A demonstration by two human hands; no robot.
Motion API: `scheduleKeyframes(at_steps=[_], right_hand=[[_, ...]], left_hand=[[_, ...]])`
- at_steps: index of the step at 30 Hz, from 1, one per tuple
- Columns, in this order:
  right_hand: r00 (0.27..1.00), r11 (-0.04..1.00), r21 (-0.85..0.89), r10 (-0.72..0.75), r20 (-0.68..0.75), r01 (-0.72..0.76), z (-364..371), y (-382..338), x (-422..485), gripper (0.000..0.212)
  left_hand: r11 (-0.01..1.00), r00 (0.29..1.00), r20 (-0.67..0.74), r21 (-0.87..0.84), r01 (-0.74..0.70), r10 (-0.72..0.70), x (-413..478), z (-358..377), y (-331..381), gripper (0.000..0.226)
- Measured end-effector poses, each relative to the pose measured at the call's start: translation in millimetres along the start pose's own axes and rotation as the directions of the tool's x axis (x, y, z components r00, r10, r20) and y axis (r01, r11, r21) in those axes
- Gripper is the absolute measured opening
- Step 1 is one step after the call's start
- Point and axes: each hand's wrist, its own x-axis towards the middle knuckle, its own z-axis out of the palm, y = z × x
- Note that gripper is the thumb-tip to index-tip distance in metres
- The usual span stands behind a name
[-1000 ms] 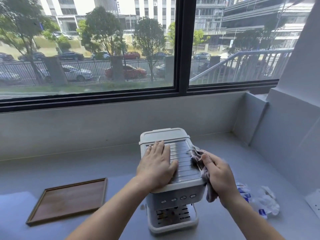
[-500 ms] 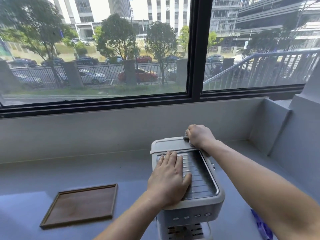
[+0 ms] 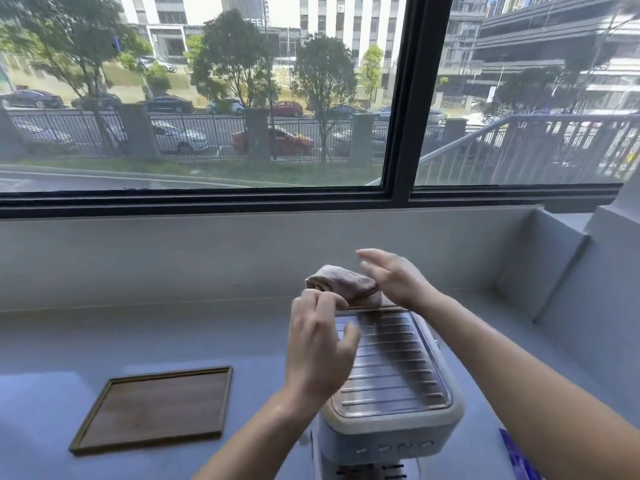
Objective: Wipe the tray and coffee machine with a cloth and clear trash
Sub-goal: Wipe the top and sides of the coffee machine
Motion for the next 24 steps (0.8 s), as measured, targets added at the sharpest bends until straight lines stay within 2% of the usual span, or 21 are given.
scheduleKeyframes(at_steps=[2,4,6,8,9,13,15,18,24], right_hand=[[0.995,0.978,-0.193,0.069,-0.067,-0.081,-1.0,21.5,-24.6,0.045],[0.996,0.955,-0.283,0.069,-0.060,-0.083,10.8,32.2,-47.8,0.048],[1.000,0.930,-0.368,0.007,-0.020,-0.014,28.1,34.5,-63.6,0.054],[1.000,0.883,-0.469,-0.018,-0.005,0.014,39.5,34.9,-71.1,0.064],[1.000,0.867,-0.499,-0.022,-0.009,0.015,42.1,35.4,-71.7,0.065],[1.000,0.865,-0.502,-0.005,-0.007,0.000,43.0,34.9,-69.5,0.066],[1.000,0.875,-0.483,0.000,-0.001,-0.001,42.7,32.8,-69.3,0.067],[1.000,0.895,-0.445,0.025,0.000,-0.022,42.6,31.2,-71.0,0.065],[0.999,0.892,-0.451,0.038,0.009,-0.029,41.0,29.6,-72.3,0.062]], left_hand=[[0.997,0.998,-0.051,0.072,0.025,-0.022,28.3,1.6,-7.2,0.021],[0.974,0.992,0.091,0.217,0.063,-0.084,57.0,11.7,-12.2,0.037],[0.921,0.941,0.280,0.381,0.075,-0.193,78.4,28.7,-17.0,0.048],[0.898,0.855,0.400,0.412,0.153,-0.329,89.7,43.0,-21.5,0.050],[0.899,0.834,0.412,0.387,0.205,-0.367,91.1,47.9,-24.5,0.048],[0.925,0.897,0.252,0.213,0.313,-0.362,81.4,47.9,-38.4,0.020],[0.915,0.896,0.195,0.017,0.403,-0.399,70.6,36.4,-45.8,0.021],[0.770,0.841,0.139,-0.346,0.535,-0.522,44.1,21.4,-49.2,0.031],[0.603,0.817,0.103,-0.625,0.497,-0.567,-29.5,17.6,-40.1,0.027]])
